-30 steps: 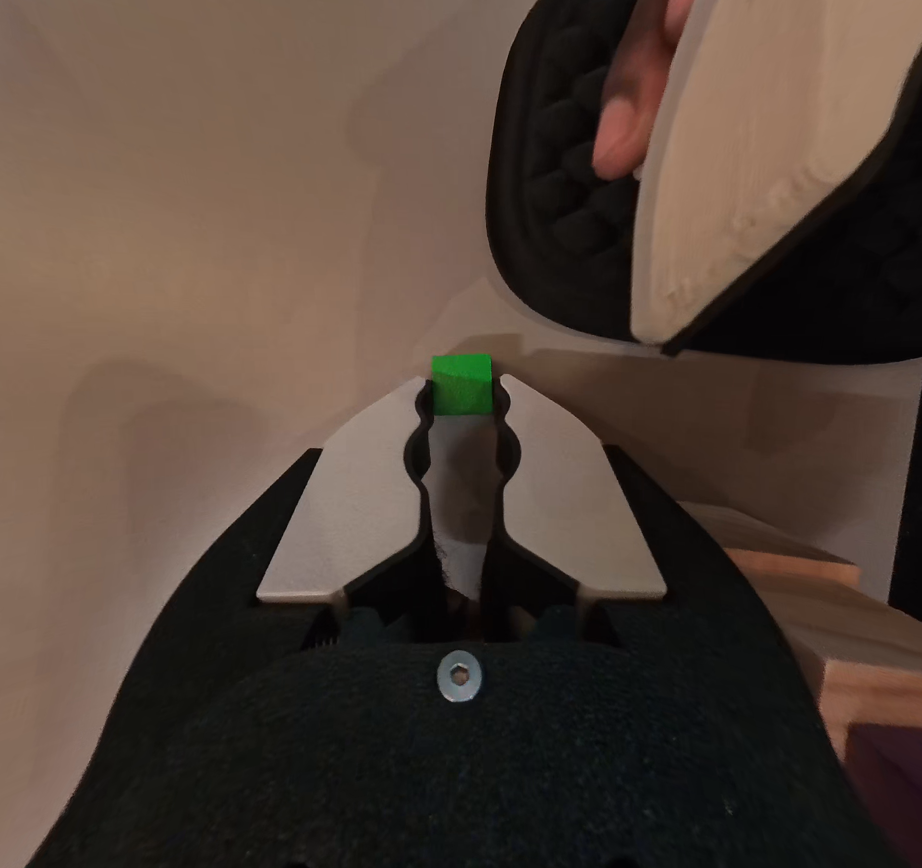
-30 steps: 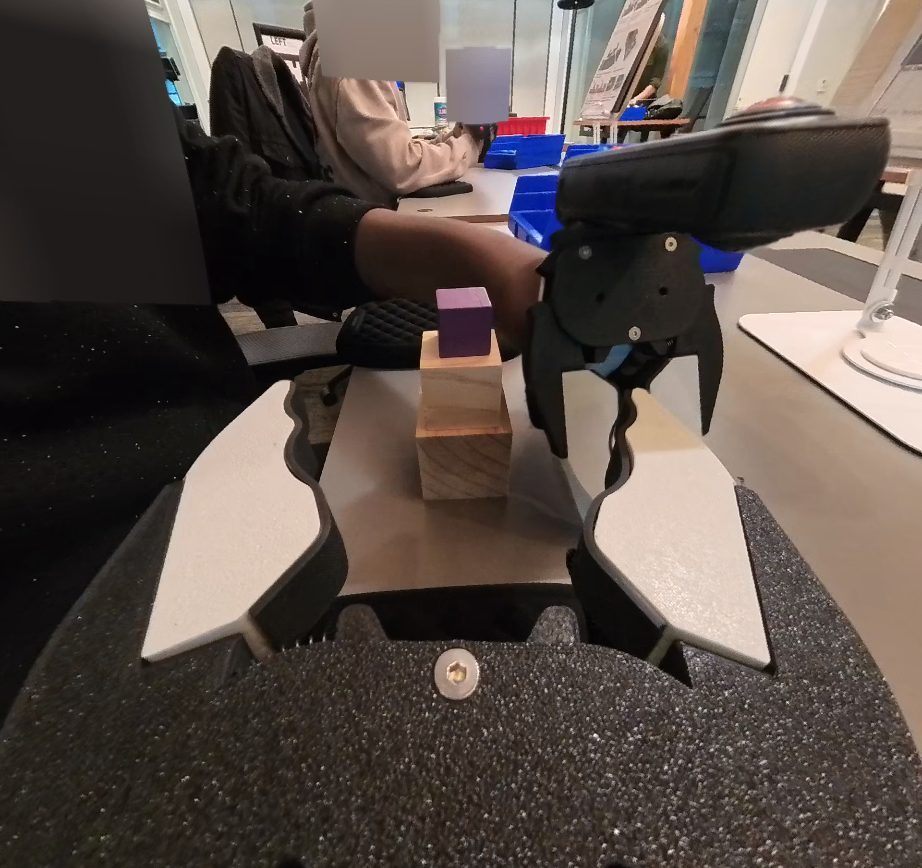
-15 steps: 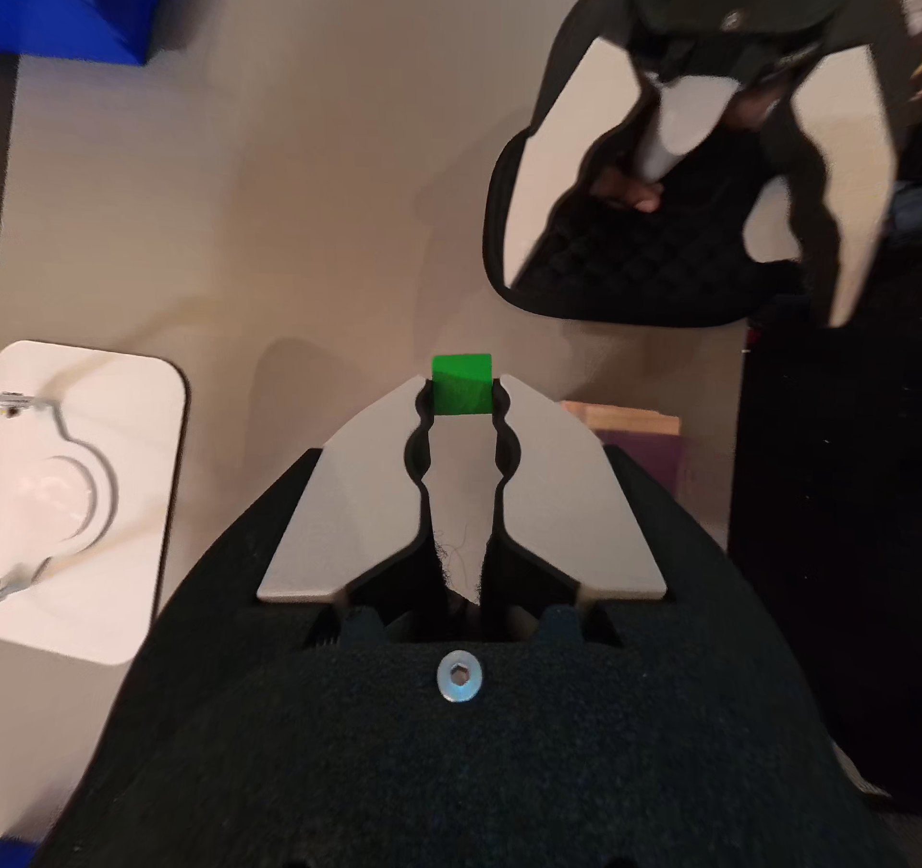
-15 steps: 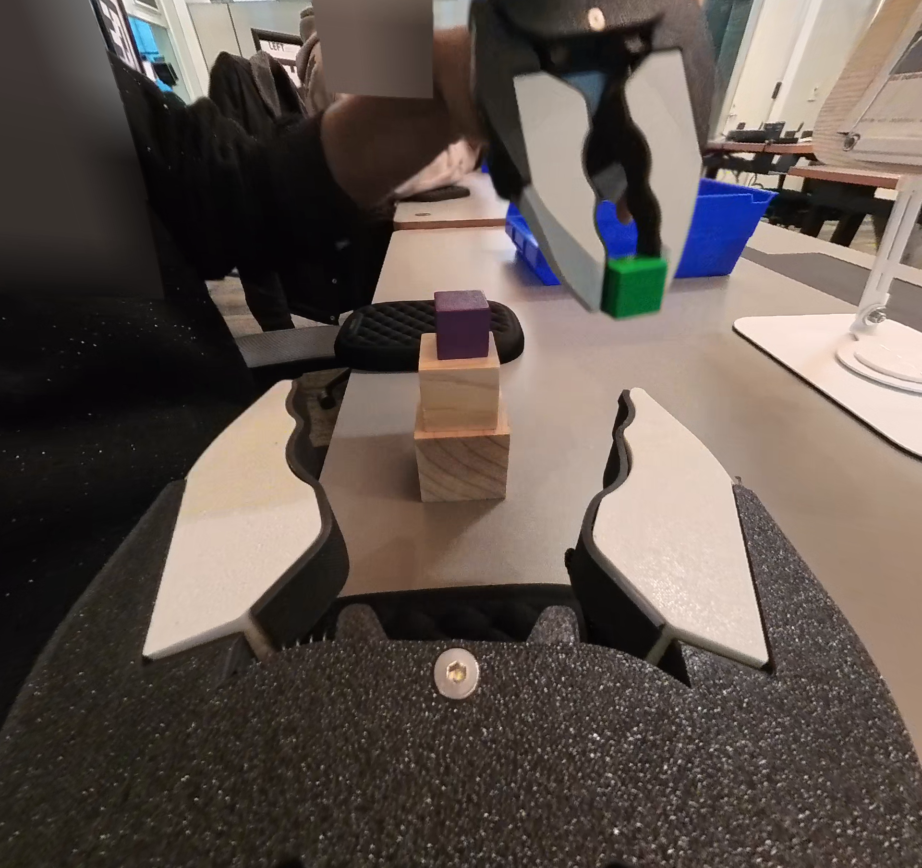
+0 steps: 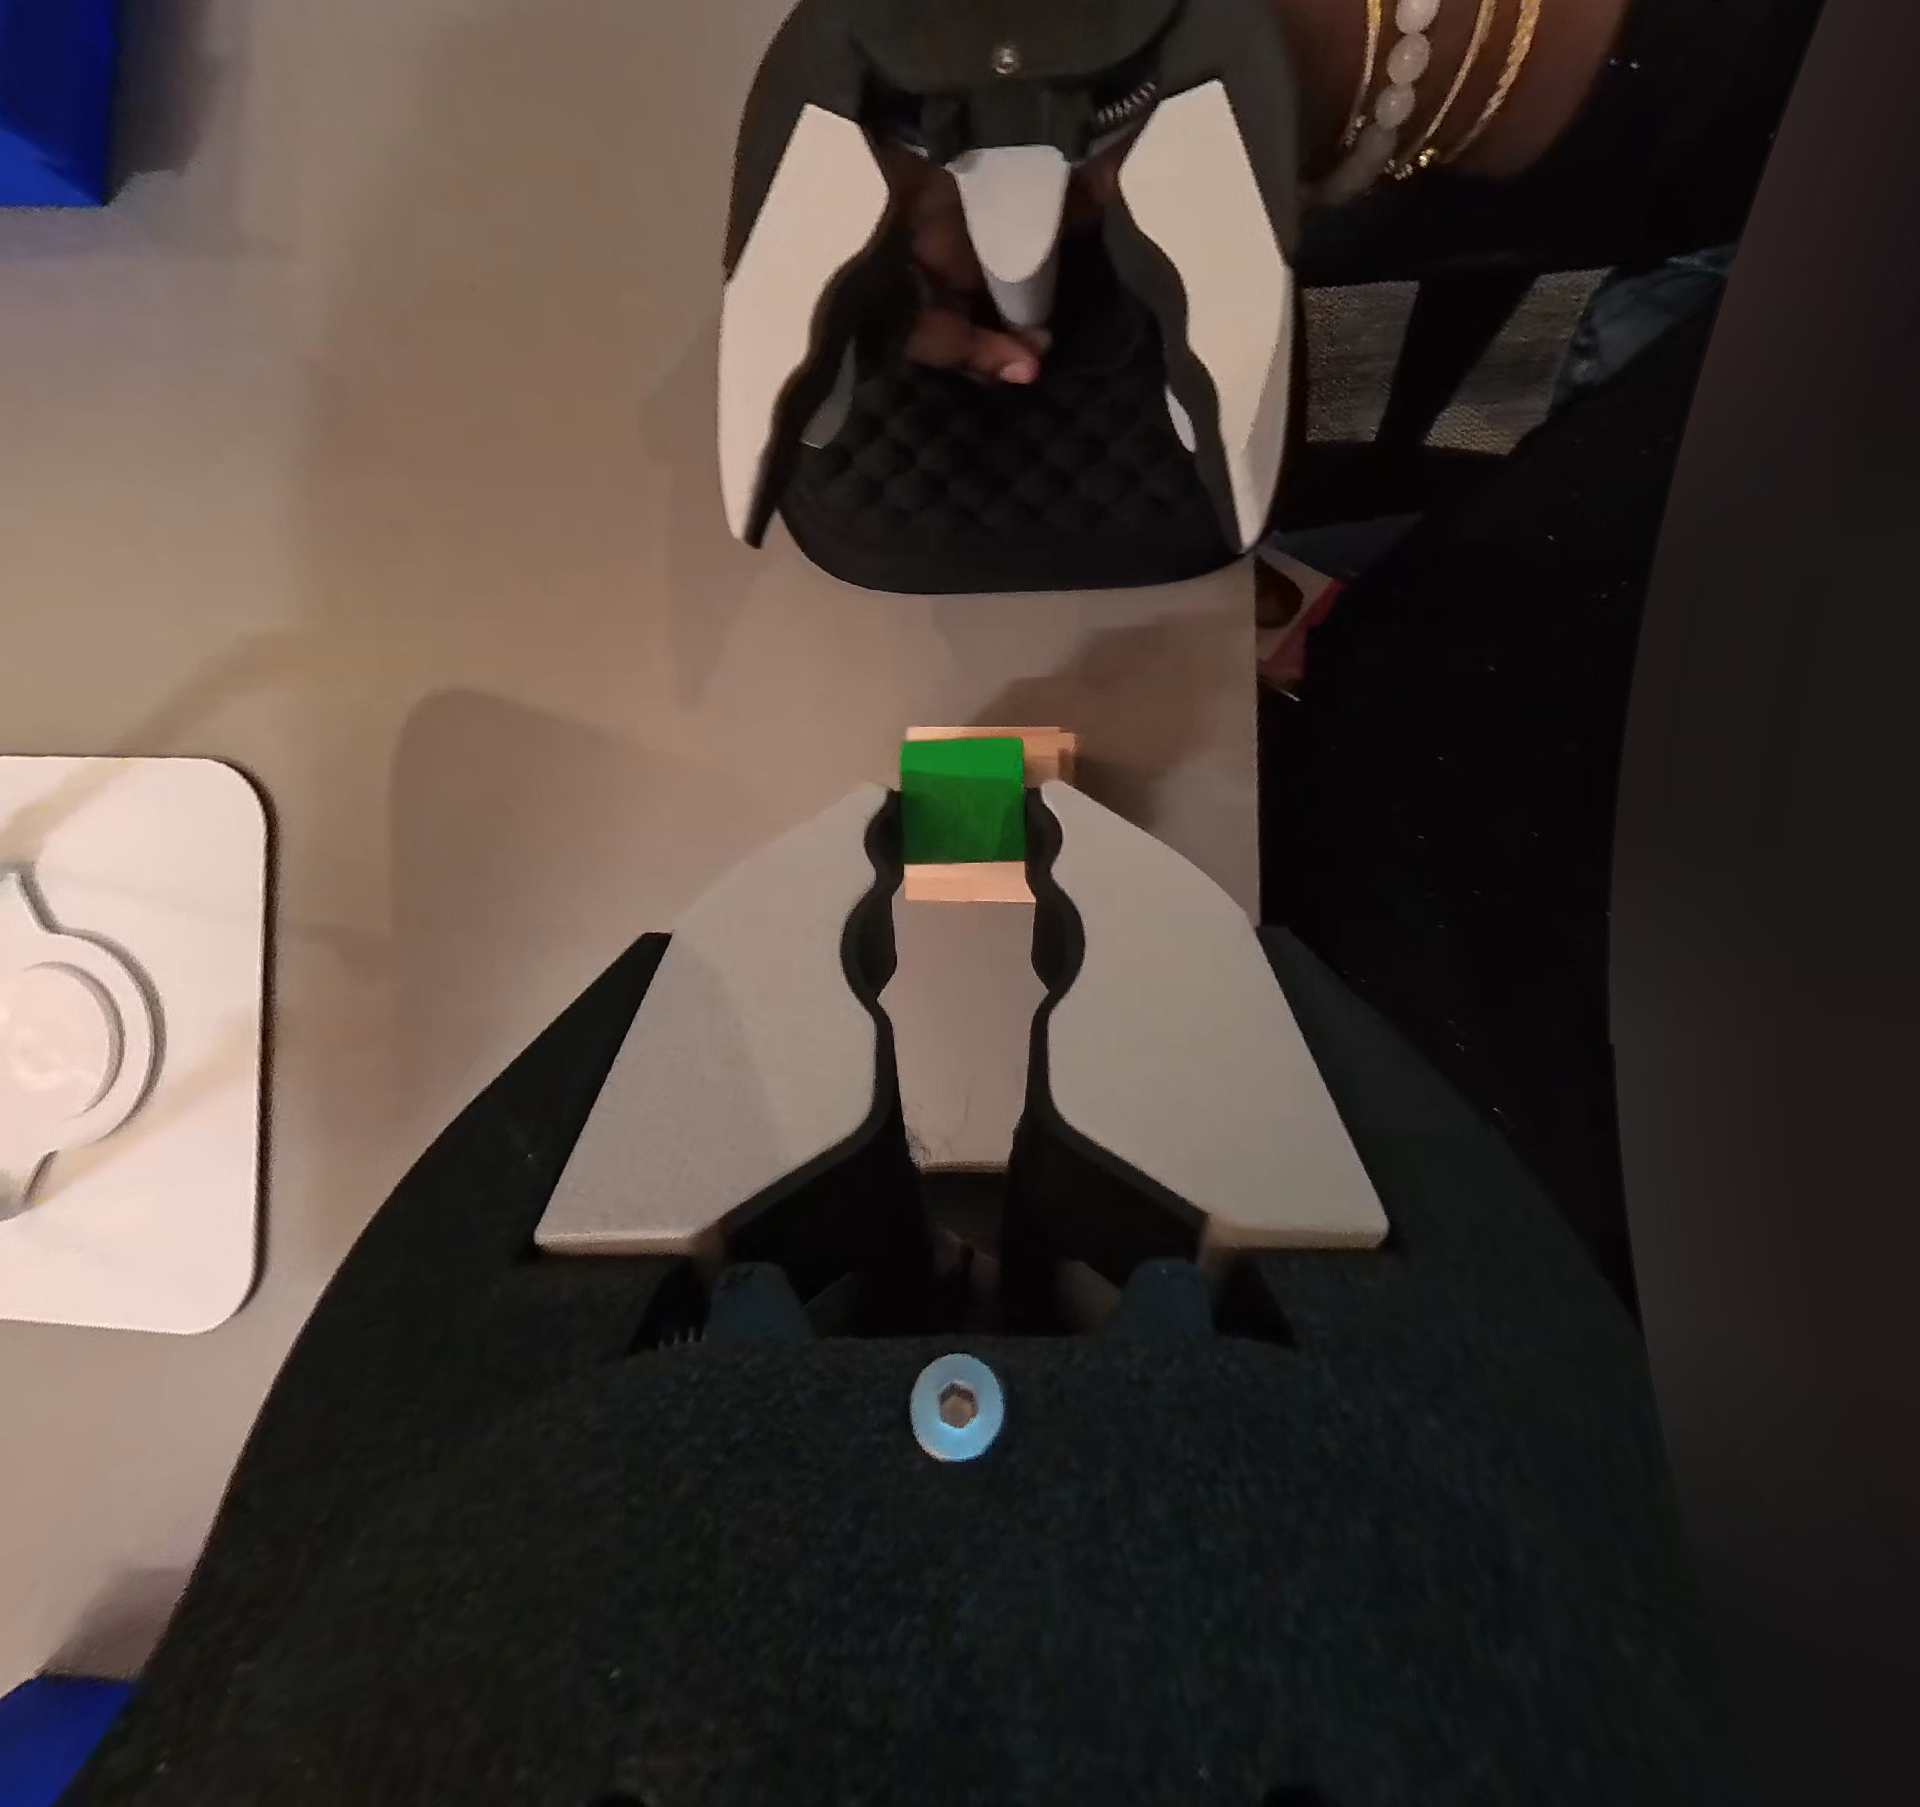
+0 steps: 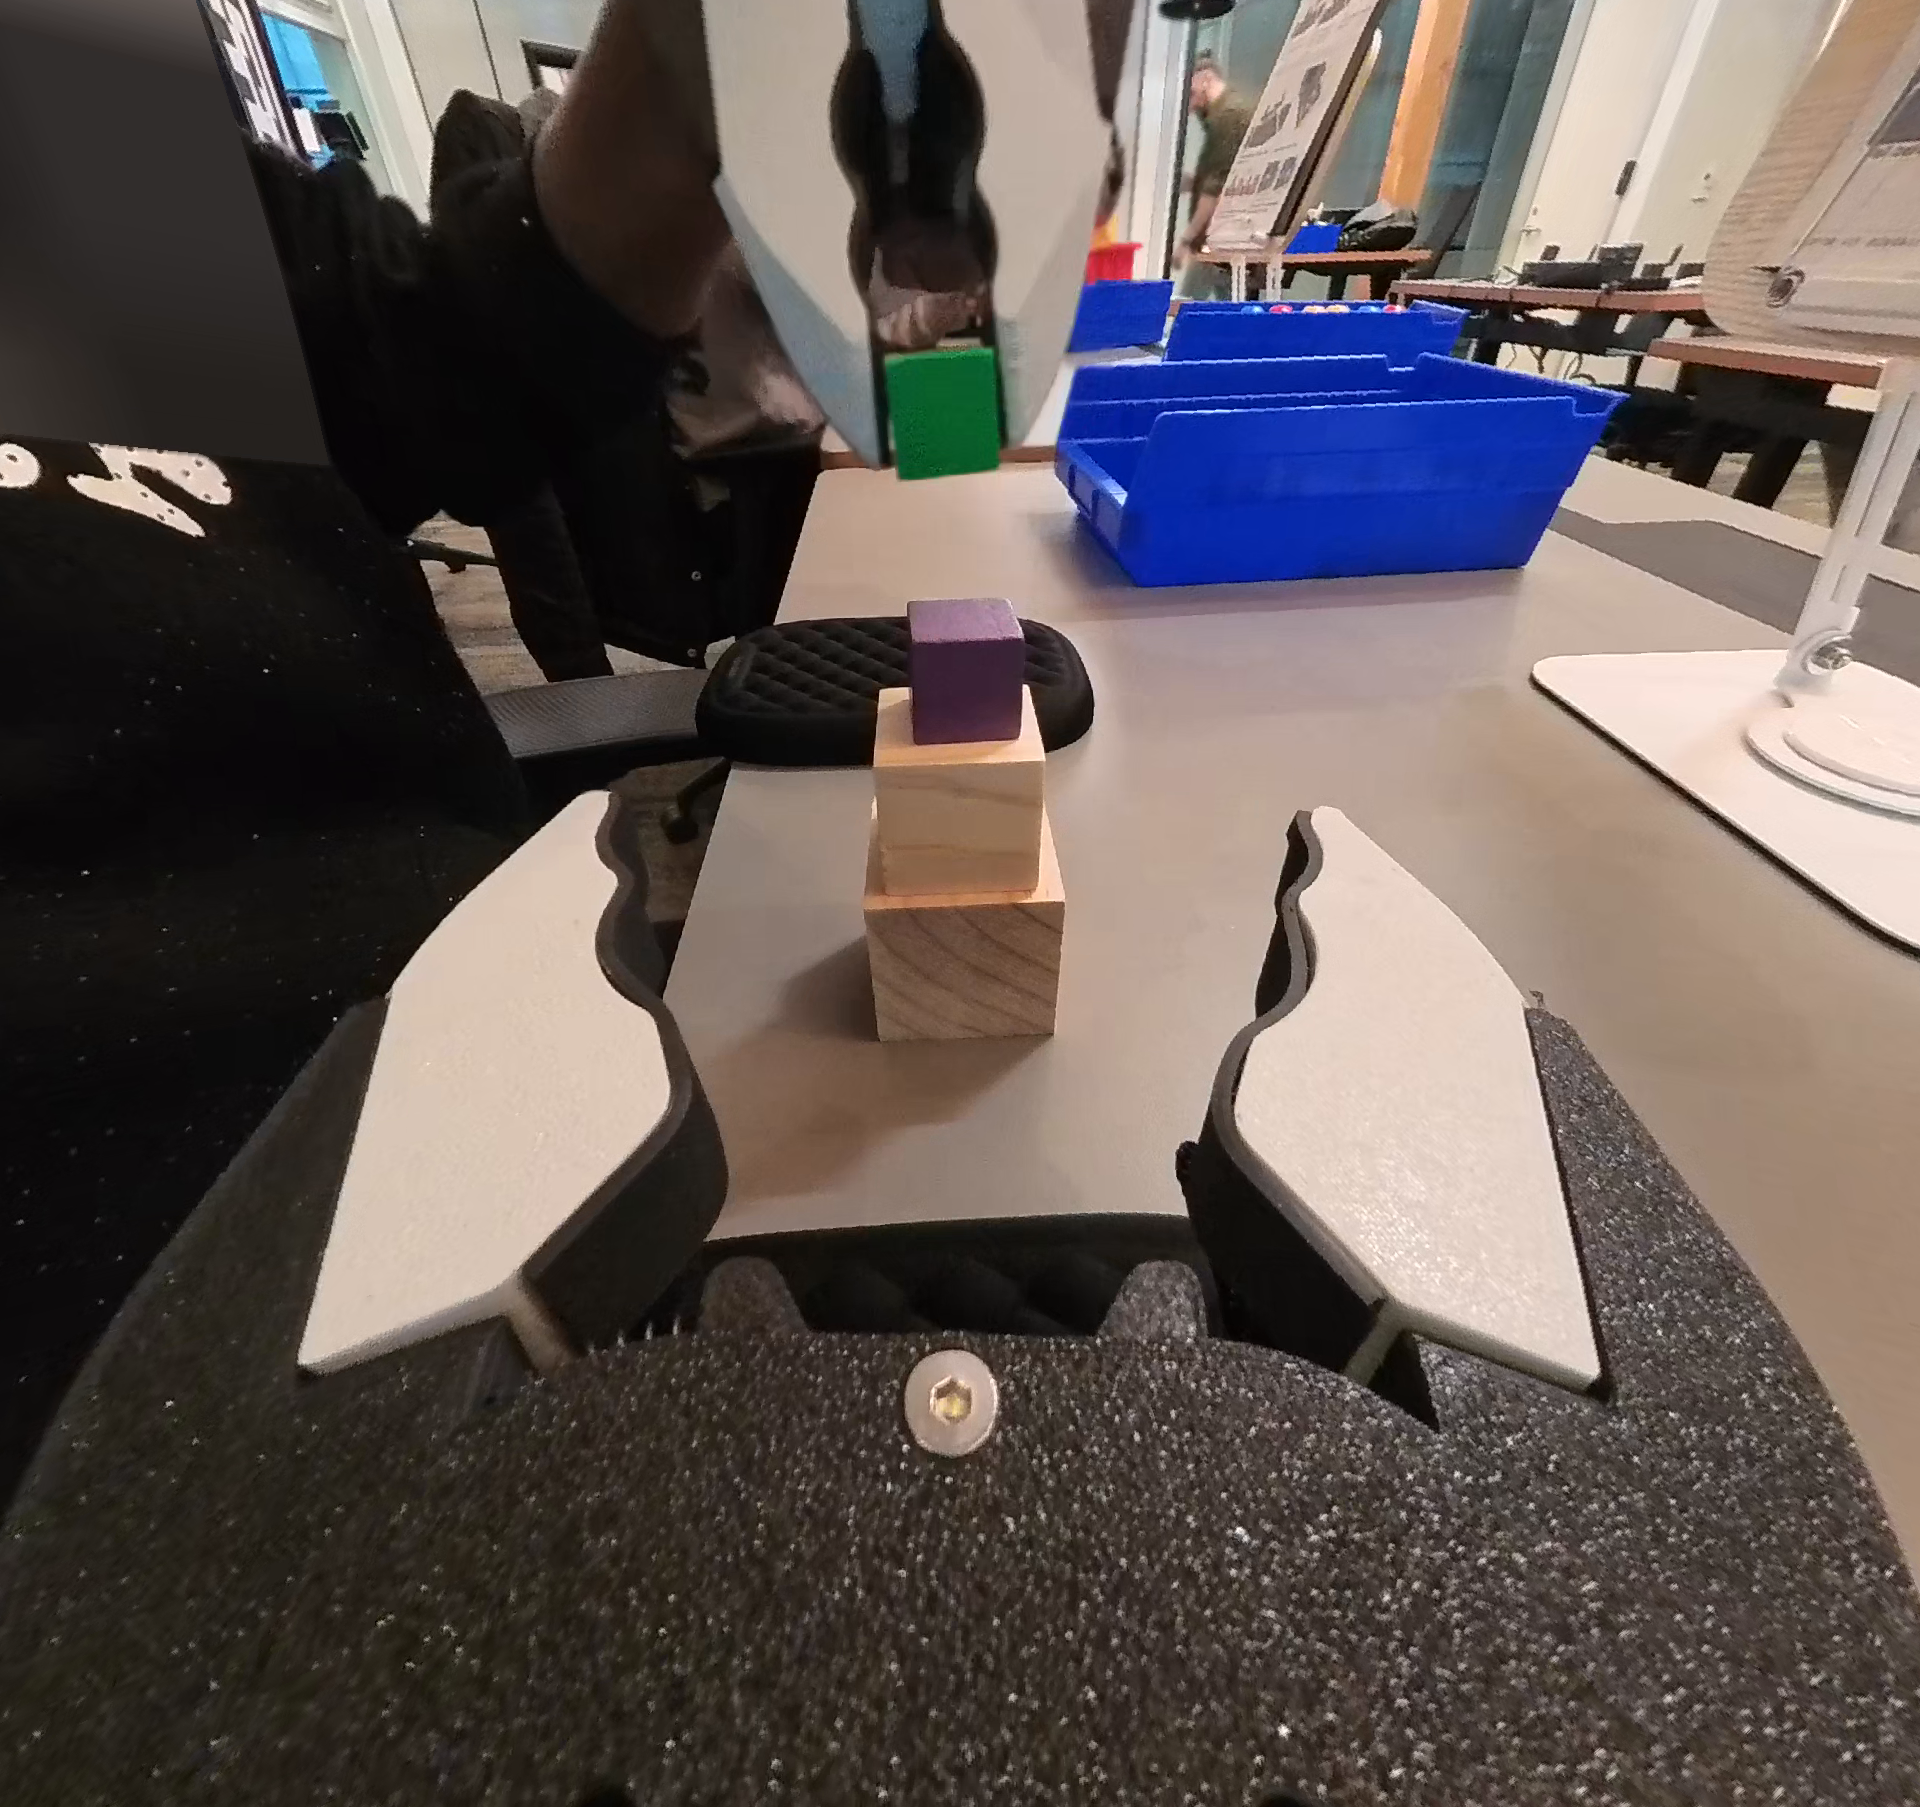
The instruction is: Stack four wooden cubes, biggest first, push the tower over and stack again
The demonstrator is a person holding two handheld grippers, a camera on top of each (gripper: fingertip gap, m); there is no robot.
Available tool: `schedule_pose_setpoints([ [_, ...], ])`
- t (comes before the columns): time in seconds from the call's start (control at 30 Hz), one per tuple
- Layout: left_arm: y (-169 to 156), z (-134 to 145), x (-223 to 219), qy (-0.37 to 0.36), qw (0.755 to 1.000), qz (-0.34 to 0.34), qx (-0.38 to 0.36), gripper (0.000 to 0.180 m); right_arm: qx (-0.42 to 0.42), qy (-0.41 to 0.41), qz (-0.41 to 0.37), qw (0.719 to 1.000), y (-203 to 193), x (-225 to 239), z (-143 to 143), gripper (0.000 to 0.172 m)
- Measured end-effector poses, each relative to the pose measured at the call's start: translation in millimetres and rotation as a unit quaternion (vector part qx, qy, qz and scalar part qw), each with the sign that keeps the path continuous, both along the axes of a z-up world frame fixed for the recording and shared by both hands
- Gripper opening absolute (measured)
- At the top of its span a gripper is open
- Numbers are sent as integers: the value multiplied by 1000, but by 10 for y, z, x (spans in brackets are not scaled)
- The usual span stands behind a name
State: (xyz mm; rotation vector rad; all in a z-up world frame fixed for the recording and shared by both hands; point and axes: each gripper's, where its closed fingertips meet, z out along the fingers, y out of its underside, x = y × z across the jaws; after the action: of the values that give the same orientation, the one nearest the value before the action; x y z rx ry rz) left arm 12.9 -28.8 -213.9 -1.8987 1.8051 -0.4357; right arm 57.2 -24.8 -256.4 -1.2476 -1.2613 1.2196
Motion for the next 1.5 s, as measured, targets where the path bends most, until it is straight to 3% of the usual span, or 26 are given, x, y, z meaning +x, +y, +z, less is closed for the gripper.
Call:
schedule_pose_setpoints([
  [0.17,-126,-79,-2,14,1000,-19,-9,21,-2,2,-1,1000,5,3,5,113],
  [1.0,46,-307,-10,38,999,-18,-21,22,3,2,-1,1000,-3,4,5,112],
  [1.27,70,-313,-55,40,999,-7,-19,49,5,2,-1,1000,-5,4,4,112],
  [1.5,198,-176,-34,-13,1000,13,12,56,4,1,-2,1000,-2,4,3,112],
])
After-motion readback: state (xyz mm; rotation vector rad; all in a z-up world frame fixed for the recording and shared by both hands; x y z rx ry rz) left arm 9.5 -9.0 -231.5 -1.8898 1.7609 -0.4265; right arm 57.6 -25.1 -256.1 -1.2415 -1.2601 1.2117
